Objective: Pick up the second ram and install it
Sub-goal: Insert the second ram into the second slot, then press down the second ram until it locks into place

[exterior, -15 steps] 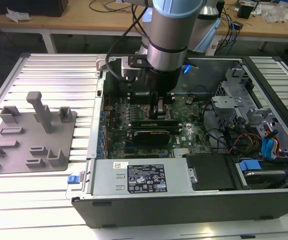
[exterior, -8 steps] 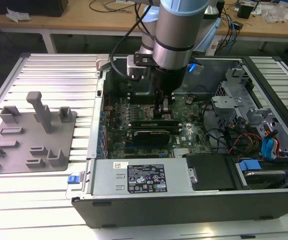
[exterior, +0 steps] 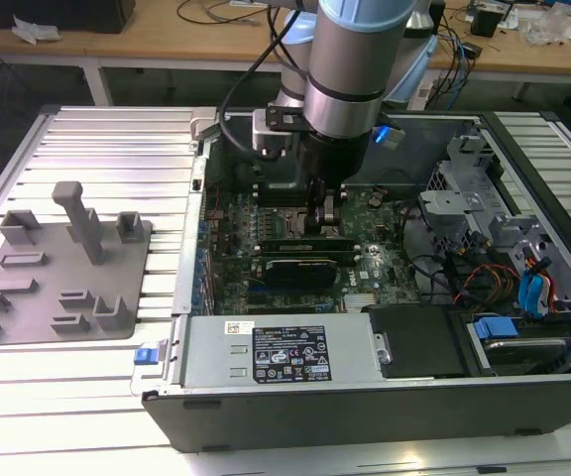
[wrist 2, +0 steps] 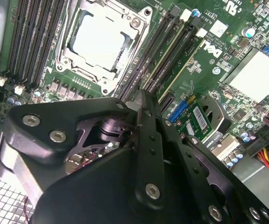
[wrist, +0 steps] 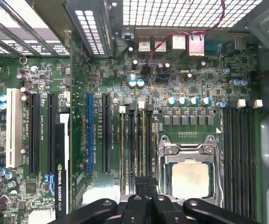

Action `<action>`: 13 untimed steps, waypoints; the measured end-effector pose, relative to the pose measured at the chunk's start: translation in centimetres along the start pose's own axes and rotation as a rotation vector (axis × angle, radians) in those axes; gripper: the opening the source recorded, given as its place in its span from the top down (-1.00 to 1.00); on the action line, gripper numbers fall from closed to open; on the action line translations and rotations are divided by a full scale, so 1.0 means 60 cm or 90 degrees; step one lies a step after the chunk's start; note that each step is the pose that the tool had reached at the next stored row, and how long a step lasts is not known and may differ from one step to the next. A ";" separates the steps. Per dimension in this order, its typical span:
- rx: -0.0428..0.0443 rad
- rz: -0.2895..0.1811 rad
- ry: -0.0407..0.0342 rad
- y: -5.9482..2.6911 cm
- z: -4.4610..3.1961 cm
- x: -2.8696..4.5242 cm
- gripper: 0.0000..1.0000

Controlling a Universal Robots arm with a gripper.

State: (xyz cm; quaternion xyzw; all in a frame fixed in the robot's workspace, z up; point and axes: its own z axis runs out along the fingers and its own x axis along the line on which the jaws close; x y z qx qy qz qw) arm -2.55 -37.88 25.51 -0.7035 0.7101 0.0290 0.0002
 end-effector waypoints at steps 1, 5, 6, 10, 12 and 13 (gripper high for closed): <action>0.0000 0.000 0.0000 0.000 0.000 0.000 0.84; 0.0000 0.000 0.0000 -0.001 0.000 0.000 0.84; 0.0000 0.000 0.0000 -0.001 0.000 0.000 0.84; 0.0000 0.000 0.0000 -0.002 0.000 0.000 0.84; 0.0000 0.000 0.0000 -0.004 0.000 0.000 0.84; 0.0000 0.000 0.0000 -0.007 0.000 0.000 0.84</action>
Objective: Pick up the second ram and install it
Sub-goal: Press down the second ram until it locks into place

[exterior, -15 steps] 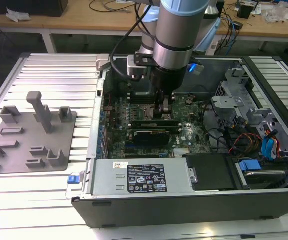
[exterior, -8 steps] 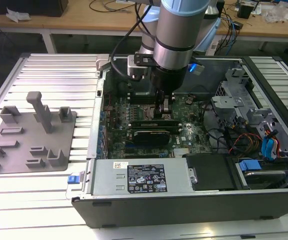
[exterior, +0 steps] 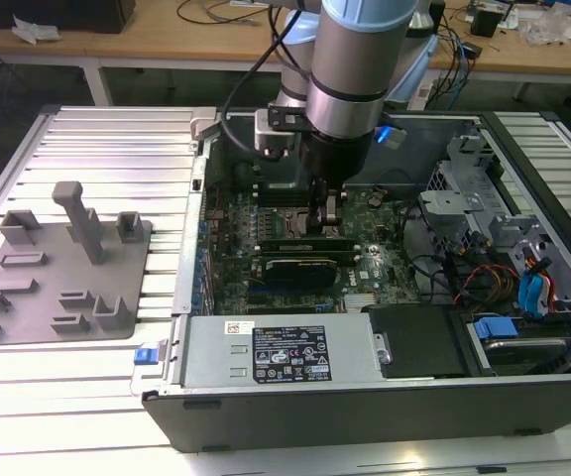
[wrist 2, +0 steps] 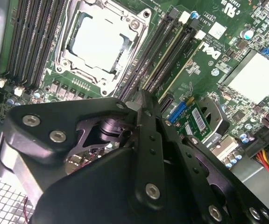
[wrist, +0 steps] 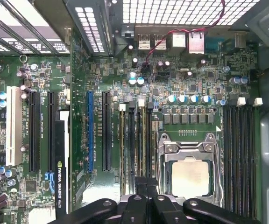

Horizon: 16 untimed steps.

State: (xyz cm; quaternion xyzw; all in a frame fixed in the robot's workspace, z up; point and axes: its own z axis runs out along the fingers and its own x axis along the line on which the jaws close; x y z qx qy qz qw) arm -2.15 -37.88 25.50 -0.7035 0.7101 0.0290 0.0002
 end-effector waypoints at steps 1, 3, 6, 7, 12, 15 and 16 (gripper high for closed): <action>0.0000 0.000 0.0000 -0.006 0.000 0.000 0.84; 0.0000 0.000 0.0000 -0.018 -0.001 0.000 0.84; 0.0000 0.000 0.0000 -0.029 -0.001 0.000 0.84; 0.0000 0.000 0.0000 -0.035 -0.001 0.000 0.84; 0.0000 0.000 0.0000 -0.056 -0.001 -0.001 0.84; 0.0000 0.000 0.0000 -0.071 -0.002 -0.001 0.84; 0.0000 0.000 0.0000 -0.074 -0.002 -0.001 0.84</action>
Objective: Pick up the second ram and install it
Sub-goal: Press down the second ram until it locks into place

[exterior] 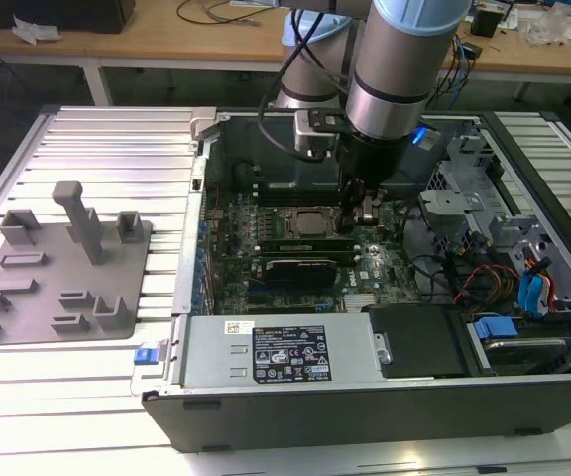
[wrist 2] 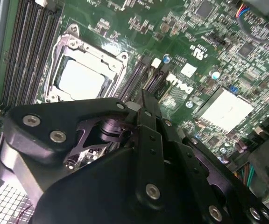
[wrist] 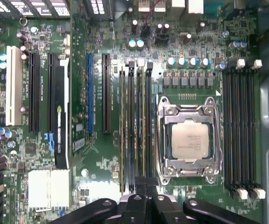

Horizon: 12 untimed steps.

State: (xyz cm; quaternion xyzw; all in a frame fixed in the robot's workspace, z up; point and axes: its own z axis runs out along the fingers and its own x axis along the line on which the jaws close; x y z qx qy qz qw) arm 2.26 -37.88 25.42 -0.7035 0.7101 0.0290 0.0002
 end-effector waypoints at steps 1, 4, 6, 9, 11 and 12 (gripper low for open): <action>-0.0001 0.000 0.0000 -0.003 0.000 0.000 0.84; 0.0000 0.000 0.0000 -0.004 0.008 0.000 0.84; 0.0000 0.000 0.0000 -0.004 0.015 0.000 0.84; 0.0000 0.000 0.0012 -0.009 0.018 -0.001 0.84; 0.0000 0.000 0.0031 -0.011 0.023 0.000 0.84; 0.0000 0.000 0.0031 -0.012 0.027 0.000 0.84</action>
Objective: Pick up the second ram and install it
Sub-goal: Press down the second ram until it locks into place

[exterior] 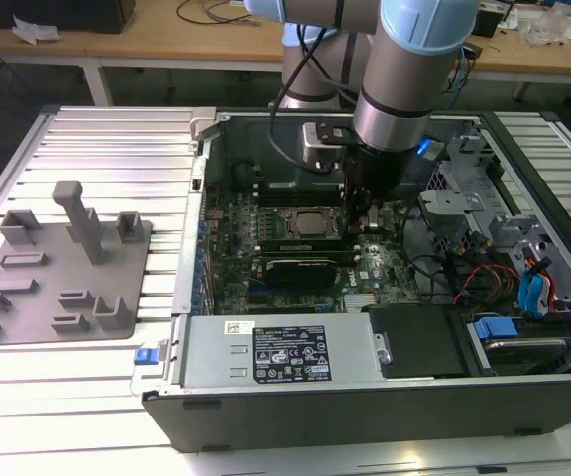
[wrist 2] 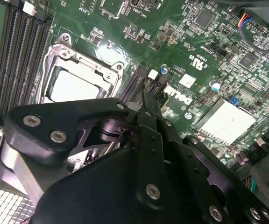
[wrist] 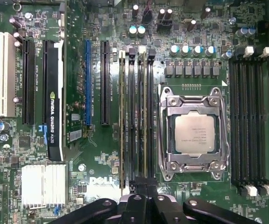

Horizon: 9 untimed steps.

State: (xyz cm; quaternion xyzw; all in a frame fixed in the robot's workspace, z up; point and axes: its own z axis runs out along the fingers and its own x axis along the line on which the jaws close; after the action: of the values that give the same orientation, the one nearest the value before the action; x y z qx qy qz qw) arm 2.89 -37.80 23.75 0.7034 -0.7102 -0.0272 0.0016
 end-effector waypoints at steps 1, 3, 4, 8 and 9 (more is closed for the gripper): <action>-0.0001 0.000 0.0002 0.000 0.001 0.000 0.84; 0.0000 0.000 0.0000 0.000 0.002 -0.001 0.84; 0.0000 0.000 -0.0001 0.000 0.003 -0.002 0.84; 0.0000 0.000 0.0001 -0.001 0.009 -0.003 0.84; 0.0000 0.000 0.0001 -0.001 0.009 -0.003 0.84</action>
State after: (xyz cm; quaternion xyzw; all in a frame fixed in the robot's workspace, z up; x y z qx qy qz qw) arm 2.91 -37.62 23.24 0.7035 -0.7102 -0.0272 0.0017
